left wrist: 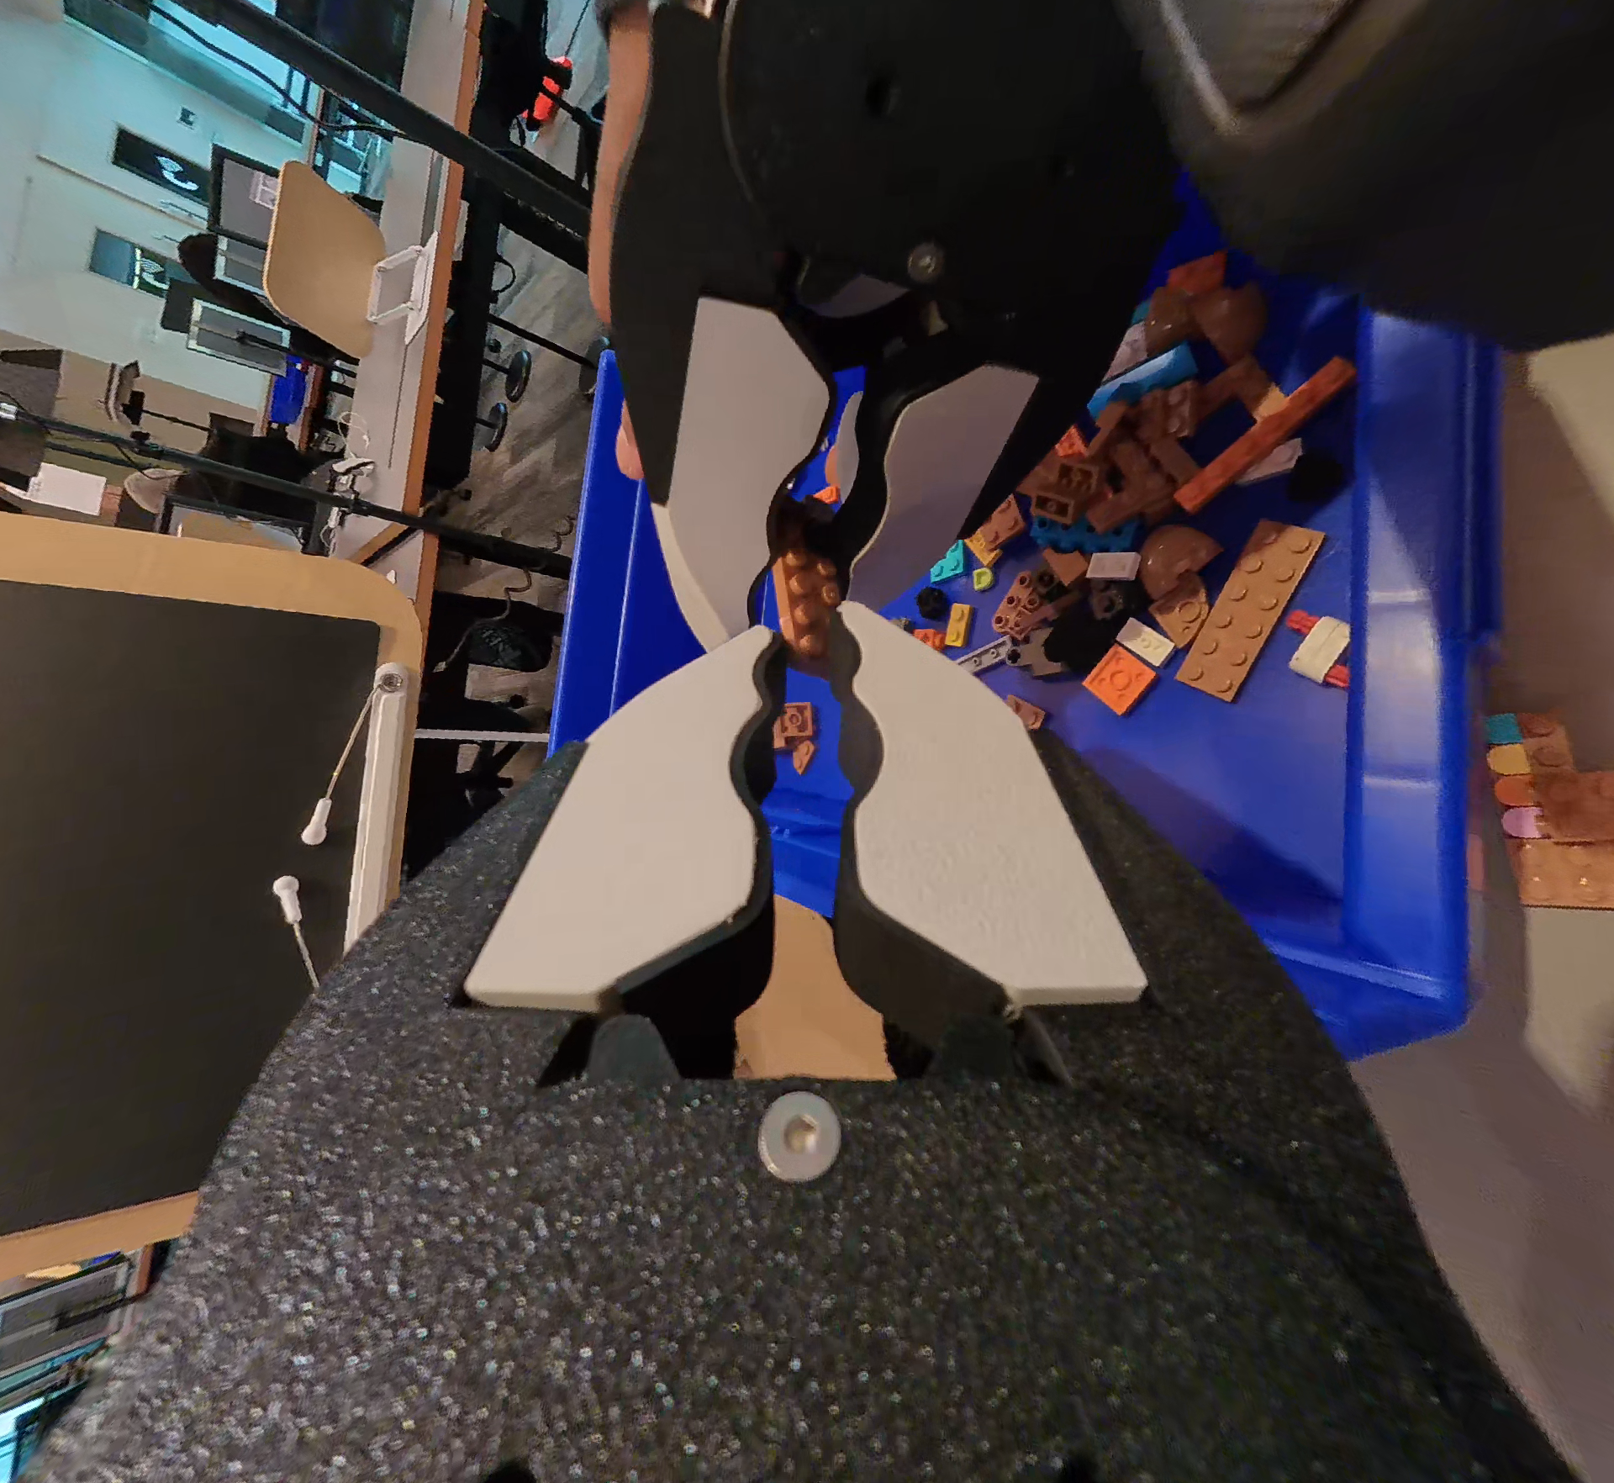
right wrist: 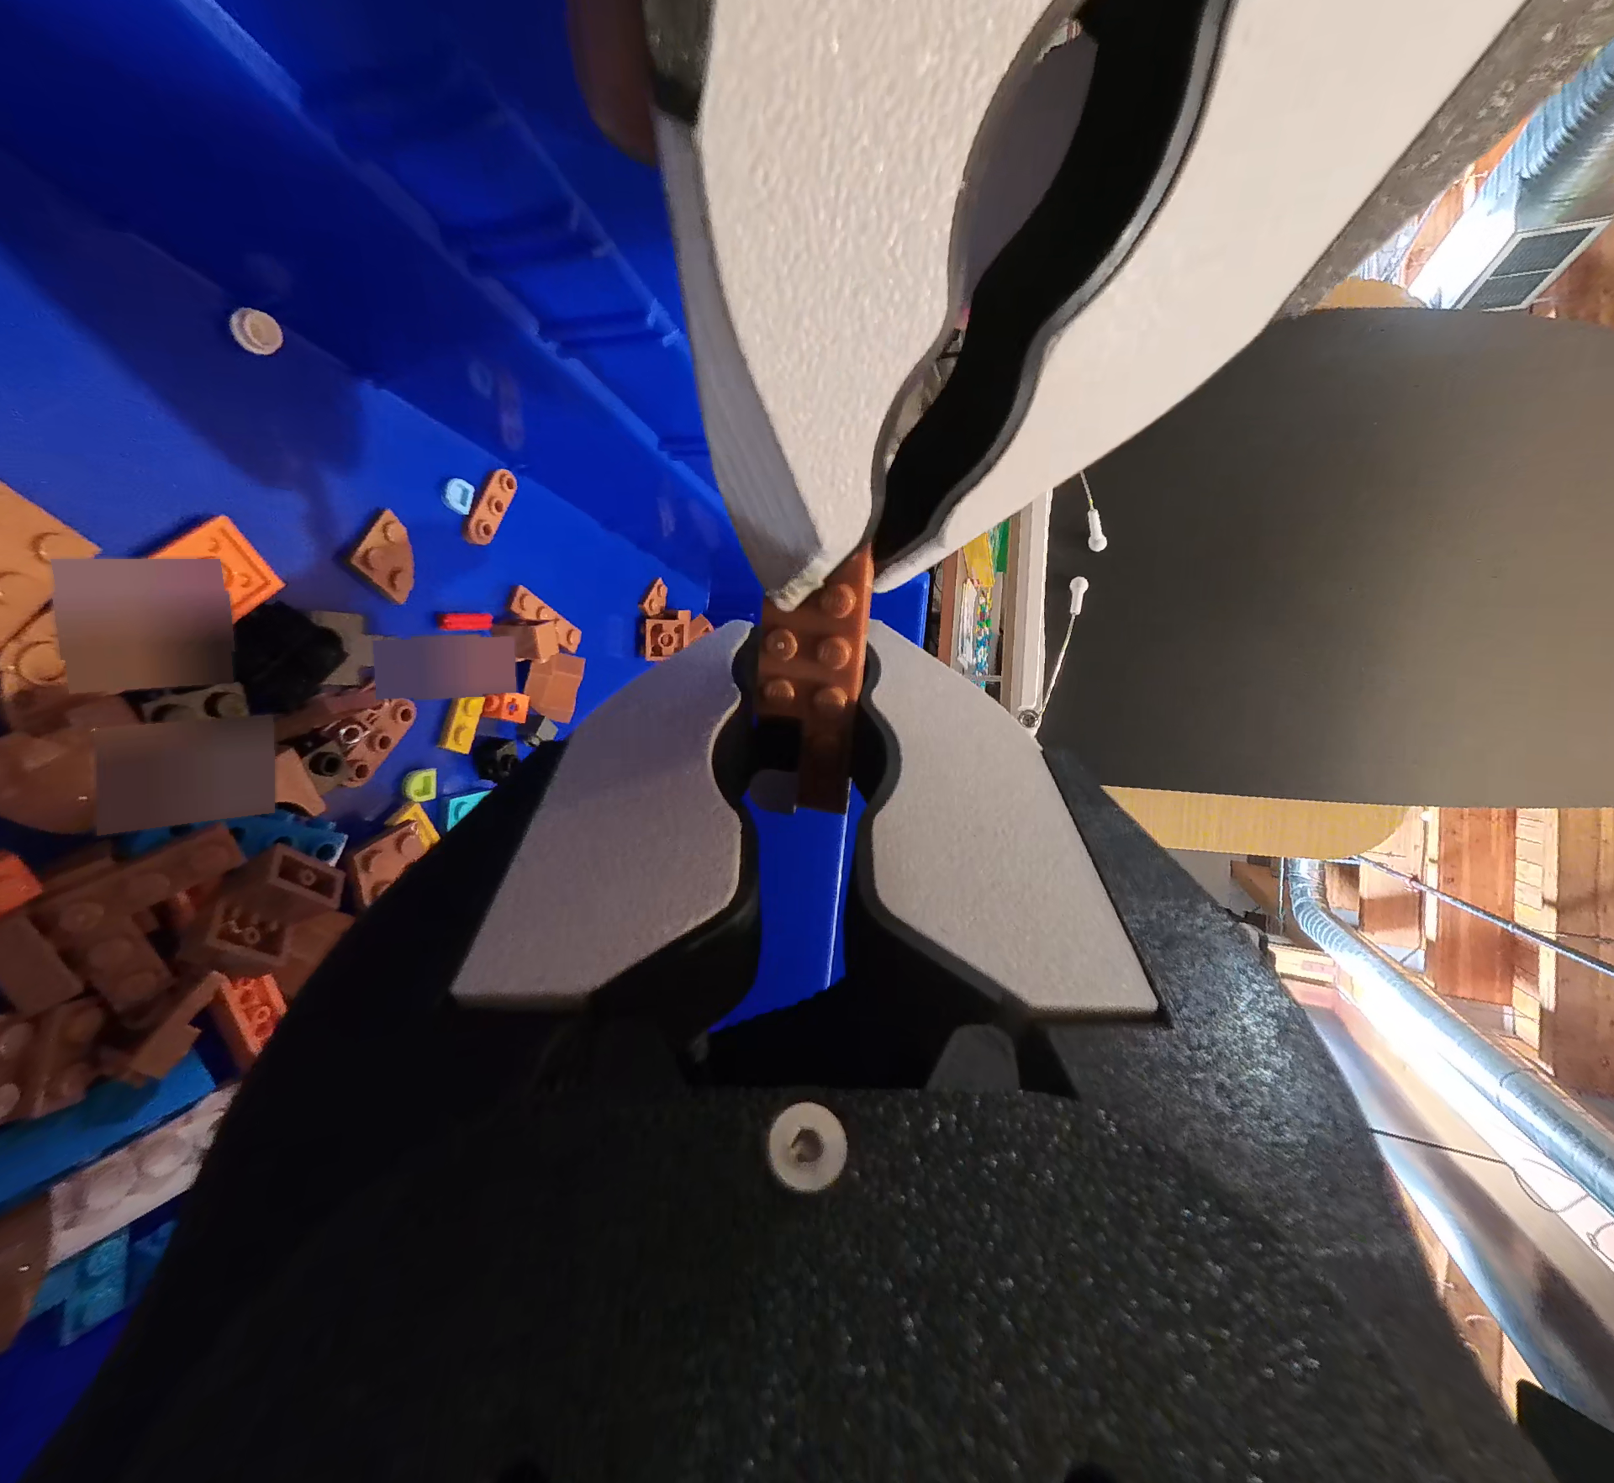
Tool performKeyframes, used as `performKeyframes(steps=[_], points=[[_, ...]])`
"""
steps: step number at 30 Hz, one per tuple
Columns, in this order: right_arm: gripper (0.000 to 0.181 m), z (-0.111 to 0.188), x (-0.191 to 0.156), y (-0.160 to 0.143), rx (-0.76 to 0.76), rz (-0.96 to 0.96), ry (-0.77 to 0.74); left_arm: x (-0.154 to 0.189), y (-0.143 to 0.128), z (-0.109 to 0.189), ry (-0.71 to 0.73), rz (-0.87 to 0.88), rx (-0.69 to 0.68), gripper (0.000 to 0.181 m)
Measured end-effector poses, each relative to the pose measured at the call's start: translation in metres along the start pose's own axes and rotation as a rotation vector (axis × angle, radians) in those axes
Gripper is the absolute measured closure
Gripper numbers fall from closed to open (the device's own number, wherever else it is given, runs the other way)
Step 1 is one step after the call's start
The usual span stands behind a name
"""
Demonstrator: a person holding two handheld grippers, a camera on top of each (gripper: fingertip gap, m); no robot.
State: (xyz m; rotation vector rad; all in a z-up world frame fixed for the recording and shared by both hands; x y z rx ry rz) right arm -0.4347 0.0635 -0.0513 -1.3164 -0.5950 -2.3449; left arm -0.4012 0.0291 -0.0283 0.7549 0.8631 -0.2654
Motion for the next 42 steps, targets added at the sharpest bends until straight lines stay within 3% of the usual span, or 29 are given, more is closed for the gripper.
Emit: performKeyframes(steps=[19, 25, 32, 42], points=[[0.163, -0.005, -0.003, -0.003, -0.028, -0.01, 0.035, 0.004, 0.002, -0.003, 0.11, -0.217, -0.07, 0.175], [0.163, -0.004, 0.011, -0.005, -0.051, -0.007, -0.065, -0.009, 0.001, -0.002, 0.071, 0.067, 0.002, 0.173], [0.164, 0.007, 0.027, 0.006, 0.003, 0.038, -0.21, -0.02, 0.008, 0.006, -0.117, 0.53, 0.163, 0.168], [0.161, 0.017, 0.035, 0.017, 0.05, 0.074, -0.304, -0.016, 0.016, 0.004, -0.191, 0.68, 0.225, 0.176]])
Point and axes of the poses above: each gripper's, where its closed fingertips meet, z back along the fingers, y out of its top, x = y × z across the jaws, the point moved 3 cm from there along z, back along the fingers, and after that the axes turned 7 degrees about y, right-handed, at the moved point
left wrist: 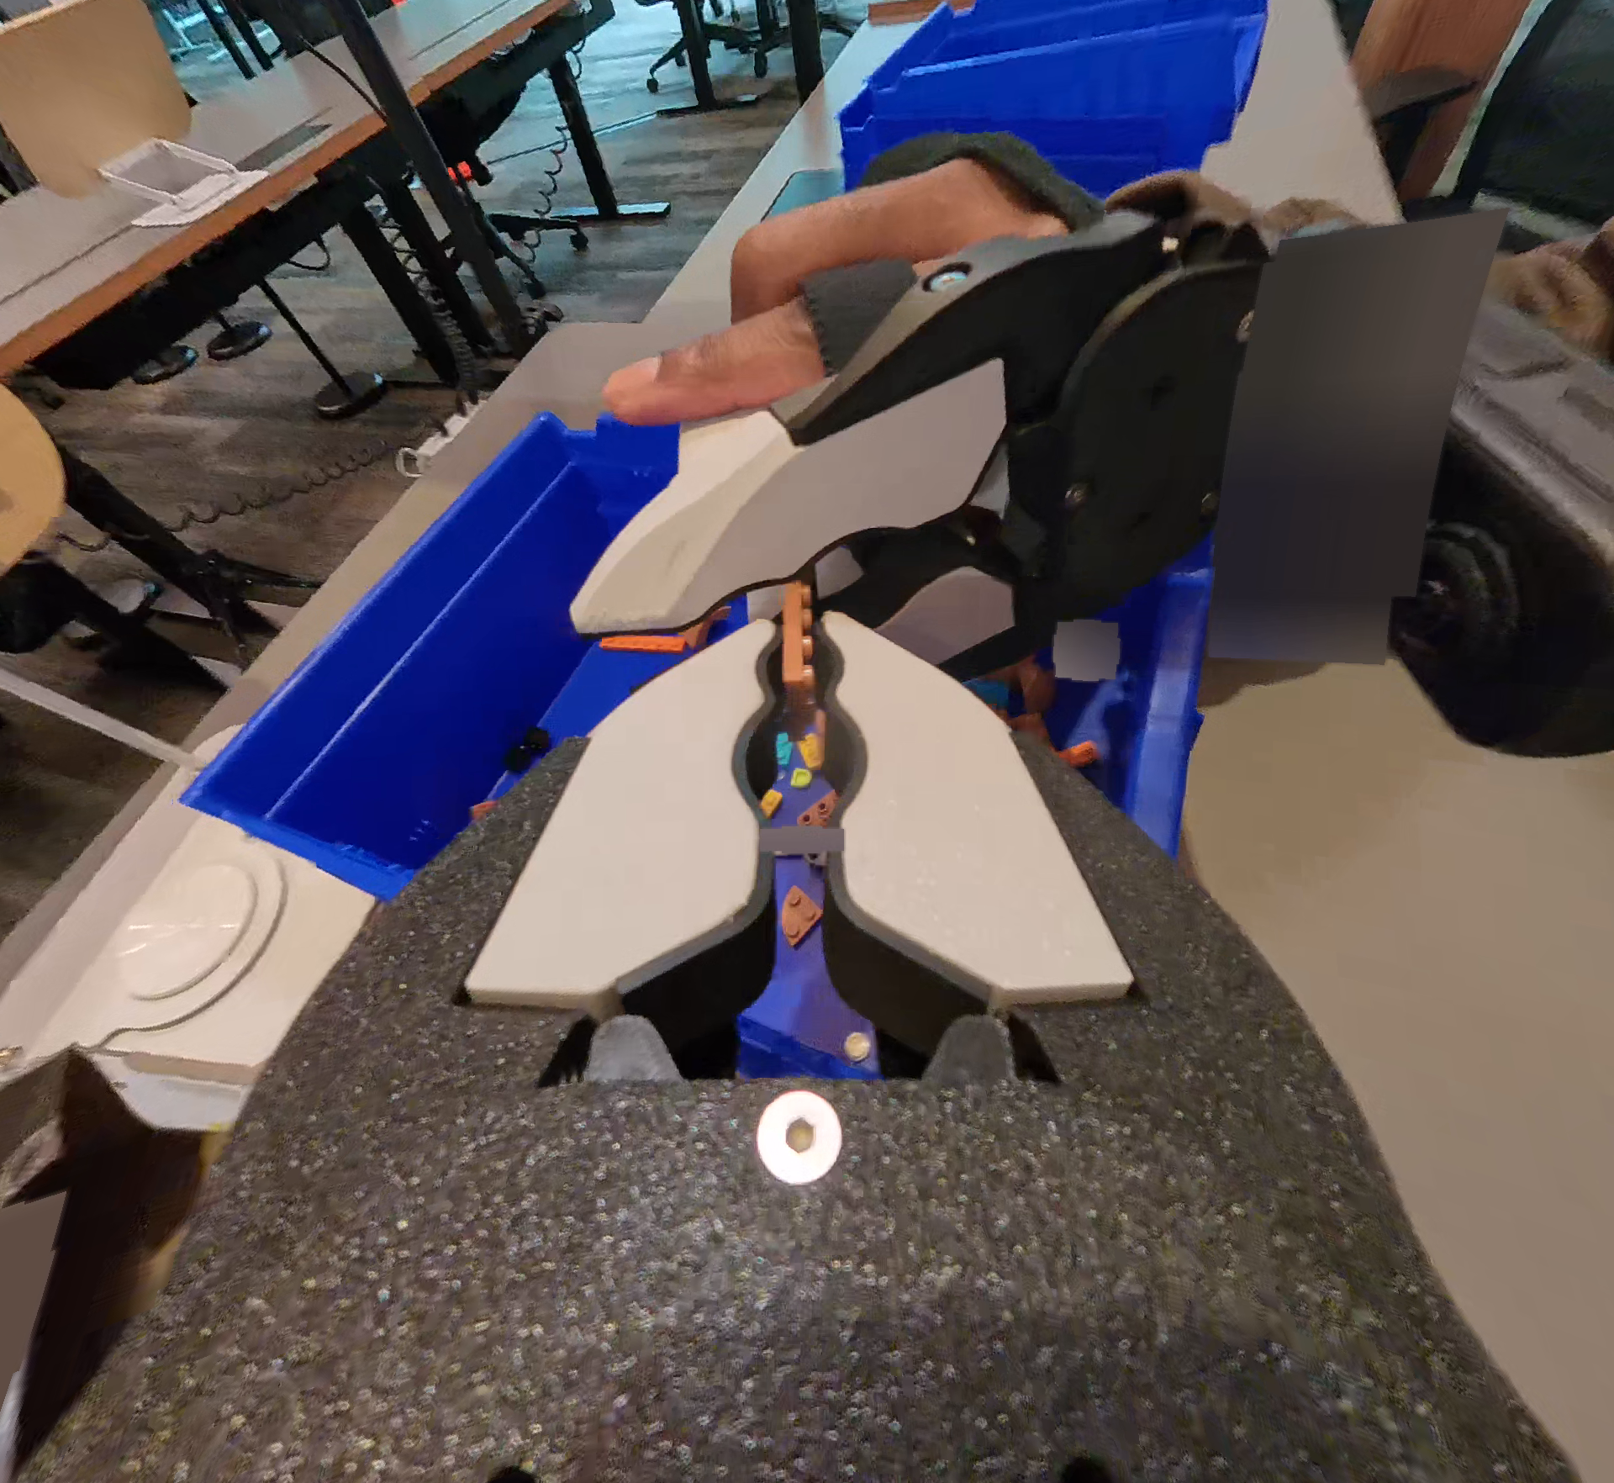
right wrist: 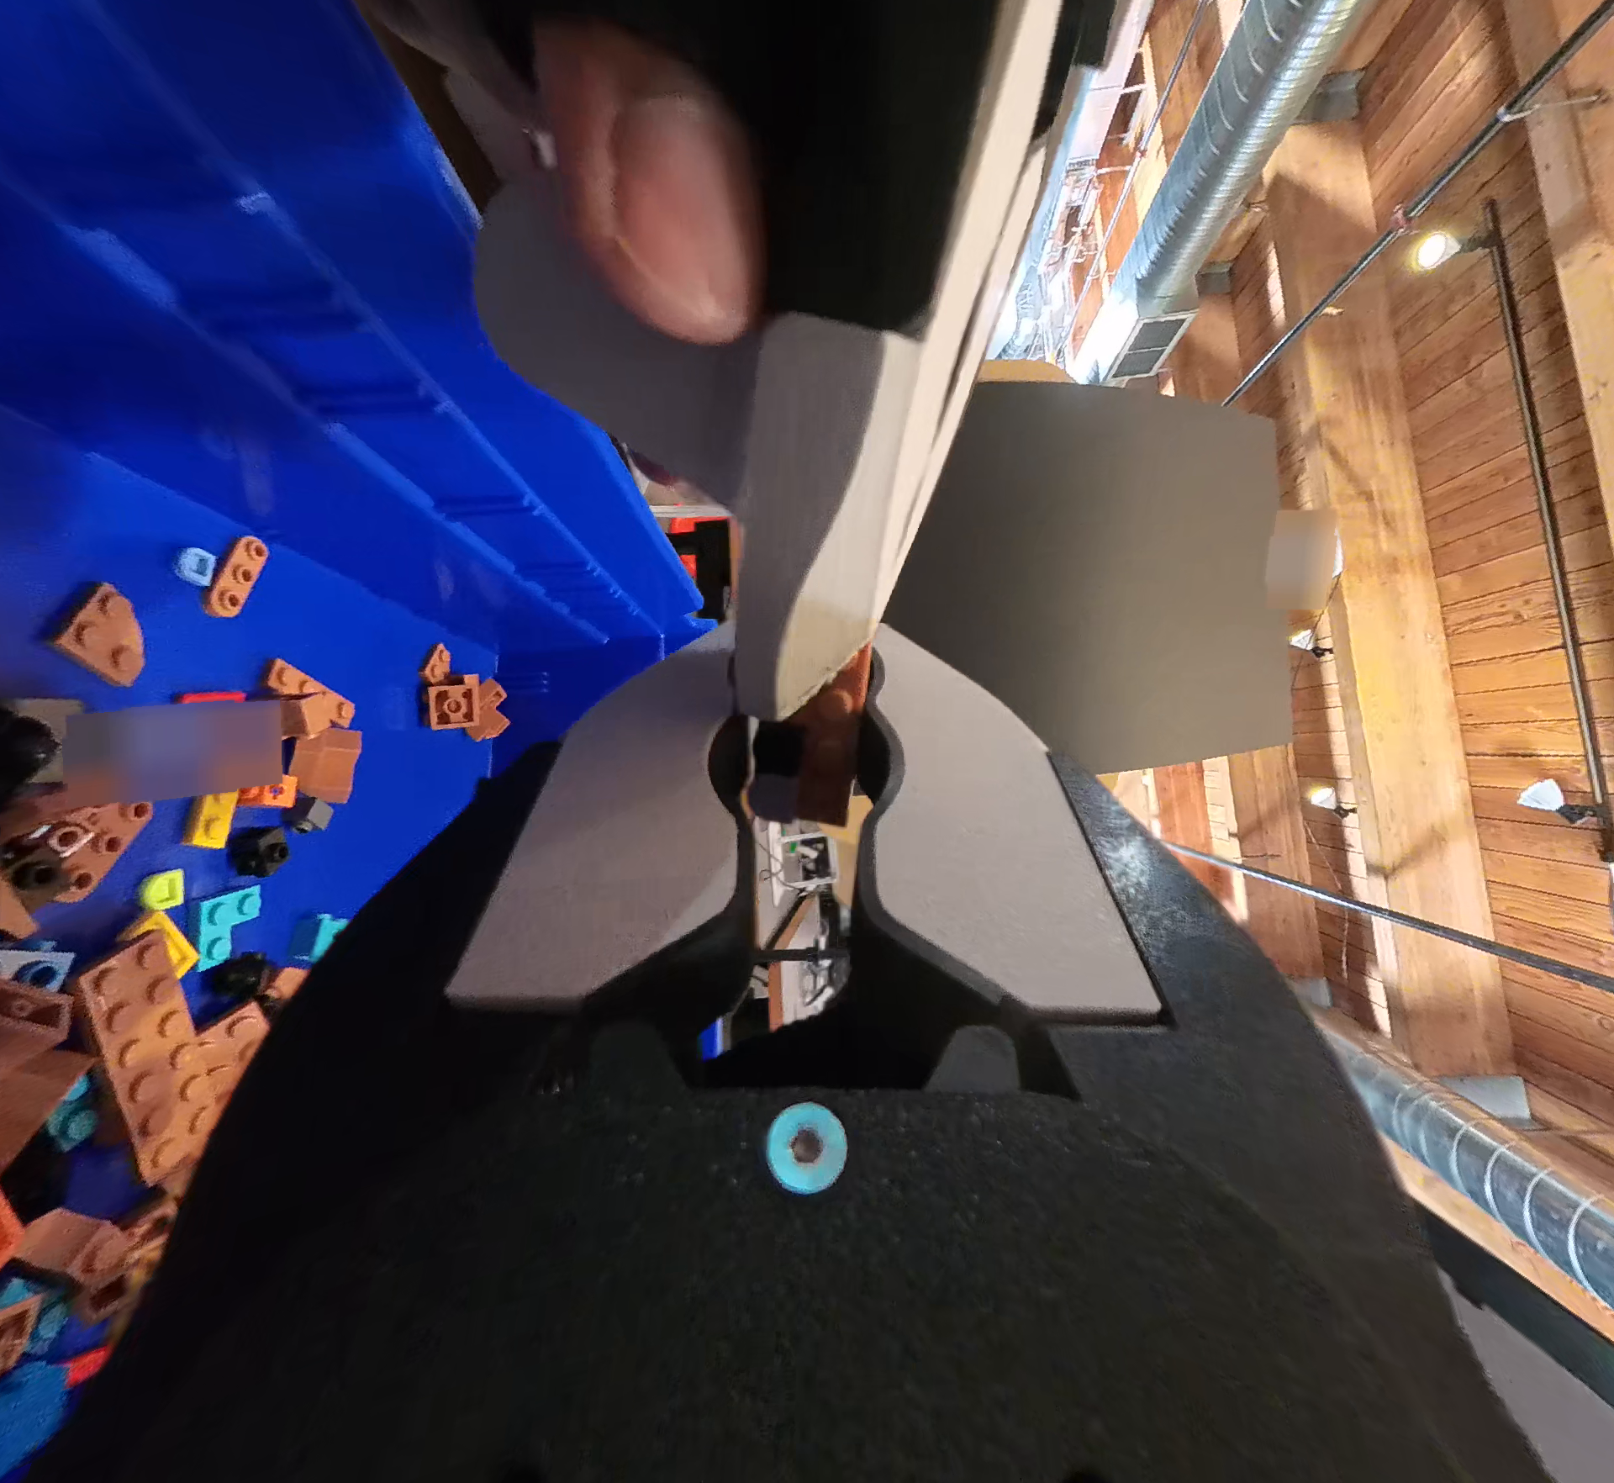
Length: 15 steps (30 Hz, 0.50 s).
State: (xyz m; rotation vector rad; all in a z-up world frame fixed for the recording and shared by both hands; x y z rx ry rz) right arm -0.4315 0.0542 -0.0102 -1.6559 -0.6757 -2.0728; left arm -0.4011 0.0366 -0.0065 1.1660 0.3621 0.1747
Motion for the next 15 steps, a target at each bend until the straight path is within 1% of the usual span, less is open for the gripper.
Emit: performKeyframes(steps=[2, 5, 7, 9, 13, 15], points=[[0.154, 0.0008, 0.0015, 0.001, -0.001, 0.02, -0.019, 0.0004, 0.003, 0.0015, -0.038, 0.077, 0.024, 0.176], [0.157, 0.0014, 0.0043, 0.0019, -0.009, 0.031, -0.045, 0.0018, 0.0042, 0.0012, -0.083, 0.166, 0.034, 0.176], [0.161, 0.0028, 0.0056, 0.0026, -0.005, 0.038, -0.054, 0.003, 0.0049, 0.0009, -0.09, 0.189, 0.036, 0.176], [0.162, 0.0025, 0.0057, 0.0024, -0.007, 0.027, -0.049, 0.0024, 0.0049, 0.001, -0.058, 0.13, 0.028, 0.176], [0.164, 0.0007, 0.0039, 0.0023, -0.008, 0.011, -0.032, 0.0019, 0.0034, 0.0017, 0.062, -0.099, -0.021, 0.176], [0.164, 0.0005, 0.0032, 0.0034, 0.0, -0.006, -0.023, 0.0028, 0.0037, 0.003, 0.093, -0.19, -0.036, 0.176]])
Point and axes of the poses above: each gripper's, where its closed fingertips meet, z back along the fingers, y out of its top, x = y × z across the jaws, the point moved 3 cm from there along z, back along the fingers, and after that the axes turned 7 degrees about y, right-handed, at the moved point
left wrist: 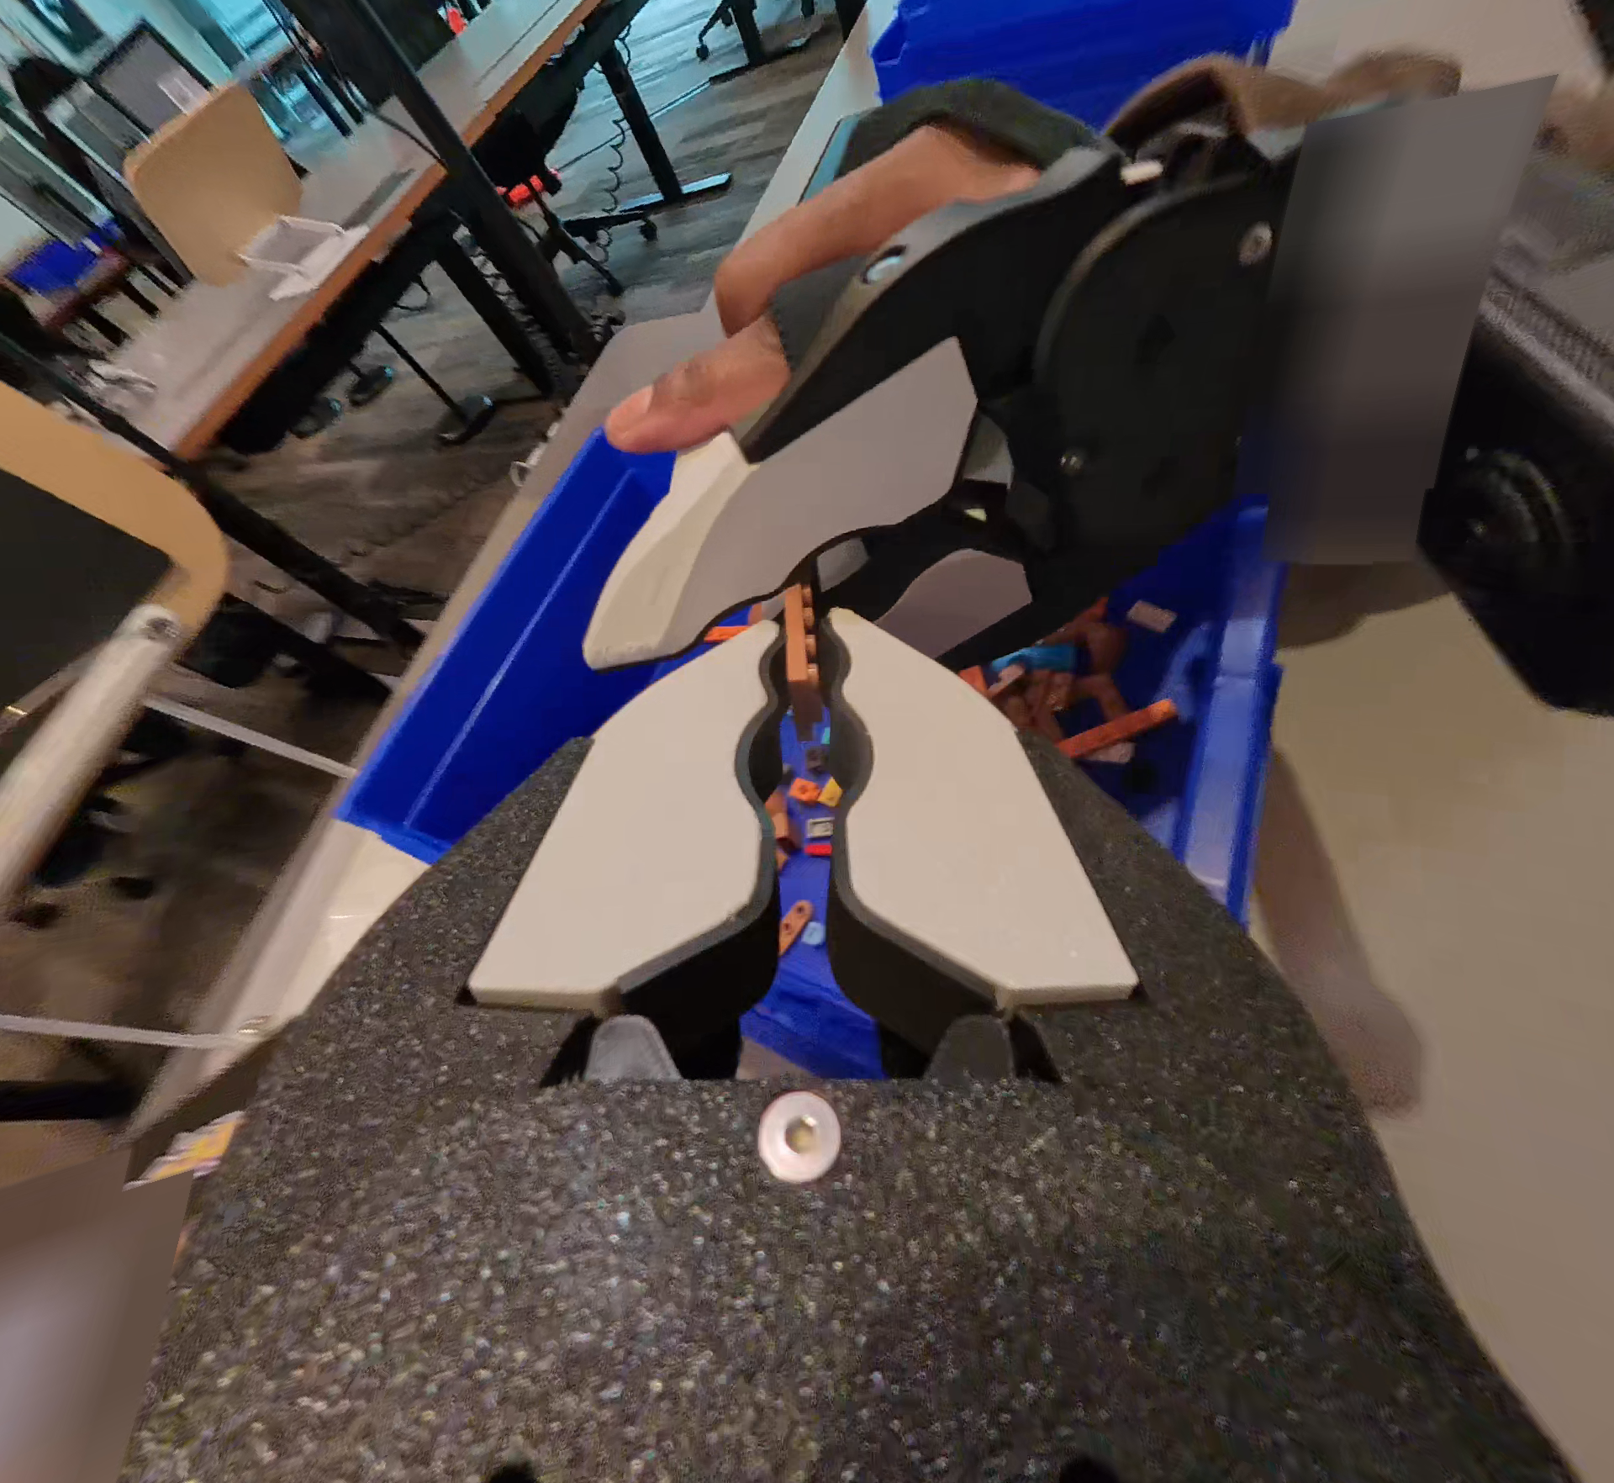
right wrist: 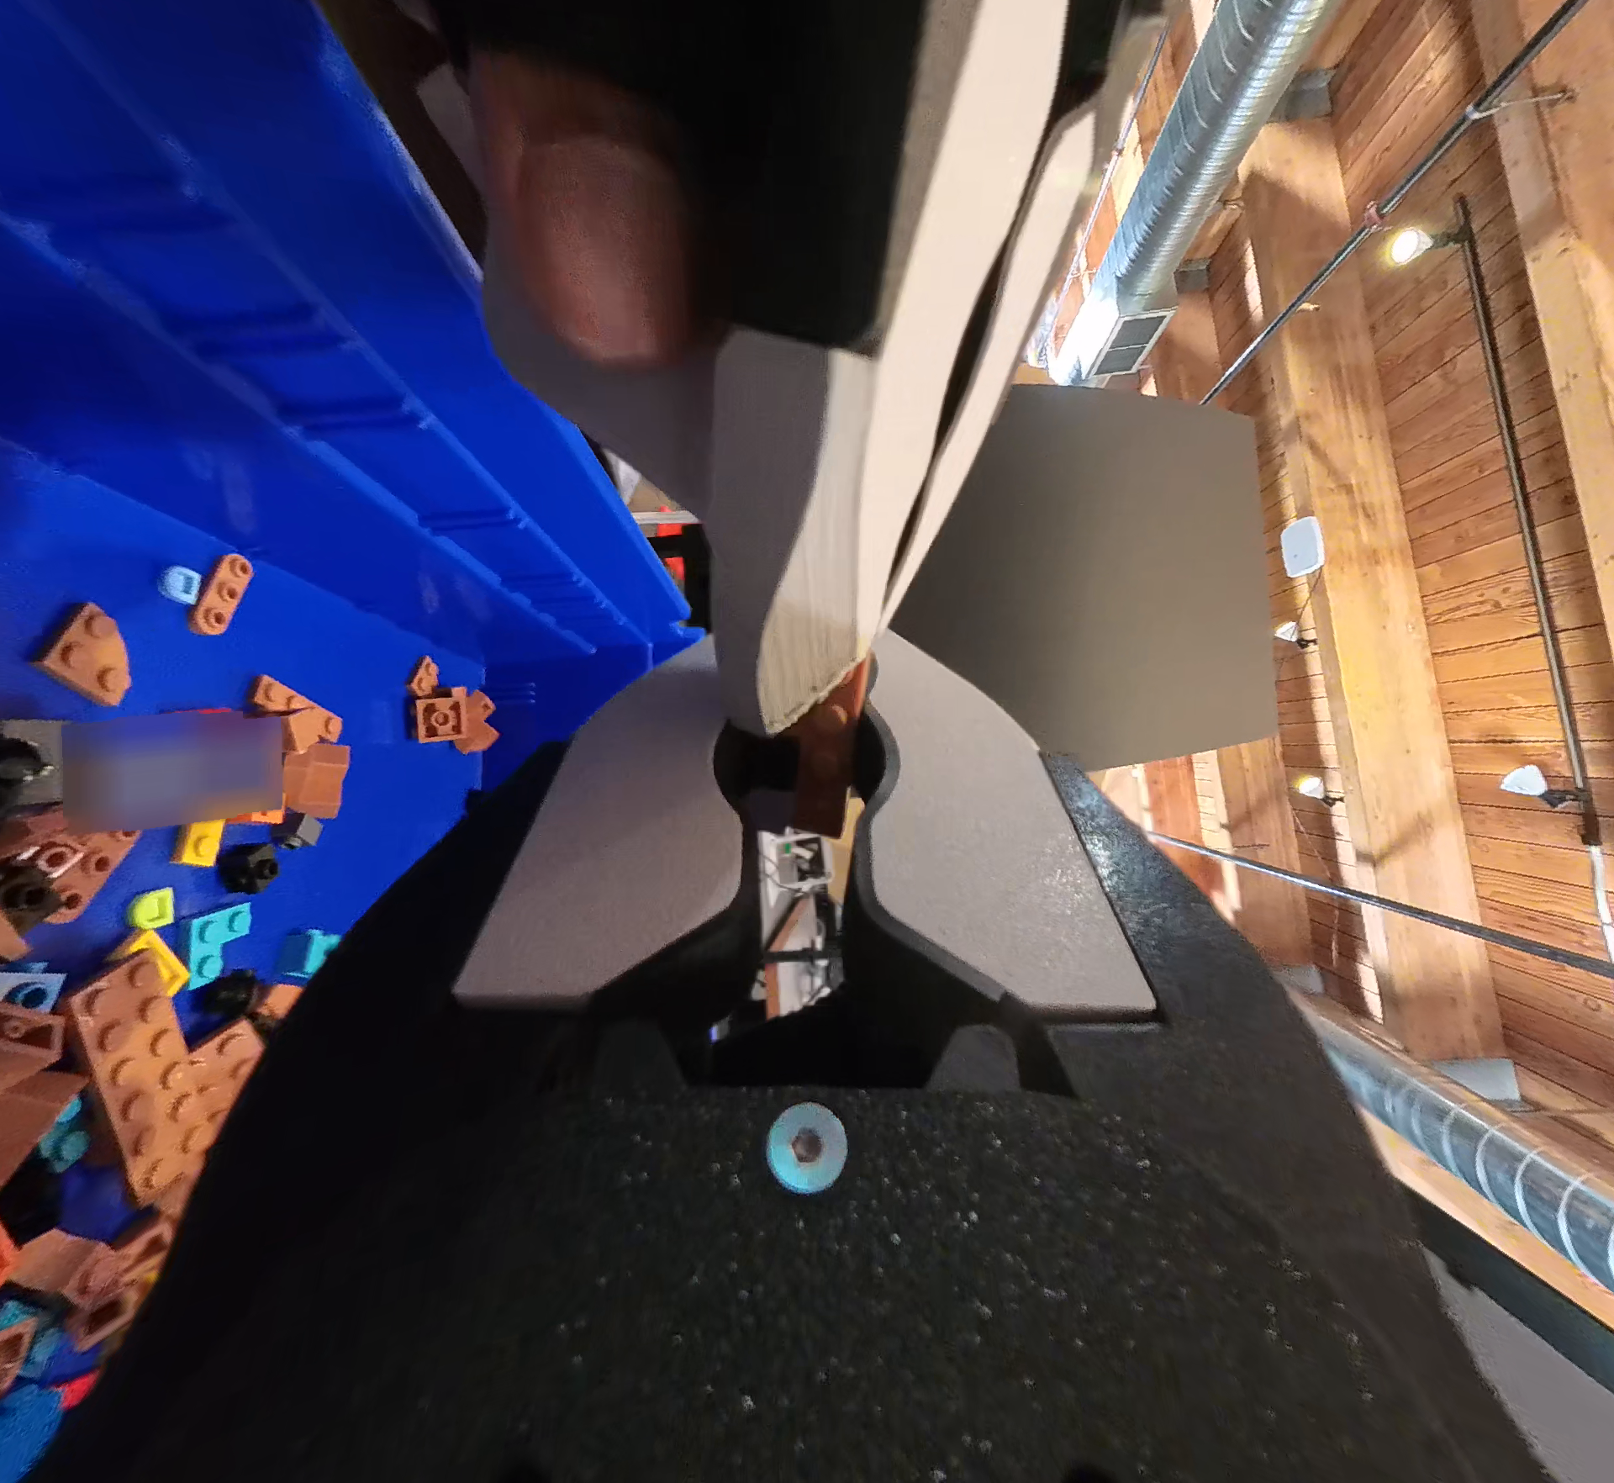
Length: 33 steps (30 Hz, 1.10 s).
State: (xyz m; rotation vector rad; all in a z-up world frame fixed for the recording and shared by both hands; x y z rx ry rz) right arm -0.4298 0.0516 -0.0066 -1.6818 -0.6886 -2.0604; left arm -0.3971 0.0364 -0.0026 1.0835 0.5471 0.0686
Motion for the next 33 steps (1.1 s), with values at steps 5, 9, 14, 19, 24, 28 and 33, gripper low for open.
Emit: performKeyframes(steps=[5, 9, 14, 19, 24, 28, 33], points=[[0.169, -0.004, -0.012, -0.002, -0.019, -0.021, 0.088, 0.003, -0.006, -0.003, 0.078, -0.197, -0.064, 0.176], [0.17, -0.005, -0.014, -0.003, -0.021, -0.035, 0.112, 0.004, -0.007, -0.004, 0.077, -0.193, -0.077, 0.175], [0.168, -0.006, -0.021, -0.006, -0.044, -0.02, 0.157, 0.004, -0.012, -0.009, 0.003, 0.001, -0.085, 0.175], [0.165, -0.004, -0.013, -0.005, -0.049, 0.042, 0.071, 0.005, -0.006, -0.006, -0.17, 0.329, -0.015, 0.176], [0.163, 0.002, 0.002, -0.001, -0.014, 0.048, -0.034, -0.005, -0.002, 0.001, -0.277, 0.545, 0.062, 0.176], [0.164, 0.003, 0.001, -0.002, -0.025, 0.071, -0.029, -0.005, -0.004, 0.0, -0.272, 0.54, 0.053, 0.176], [0.164, 0.0, -0.004, -0.005, -0.047, 0.057, 0.012, -0.005, -0.008, -0.003, -0.151, 0.311, 0.003, 0.174]])
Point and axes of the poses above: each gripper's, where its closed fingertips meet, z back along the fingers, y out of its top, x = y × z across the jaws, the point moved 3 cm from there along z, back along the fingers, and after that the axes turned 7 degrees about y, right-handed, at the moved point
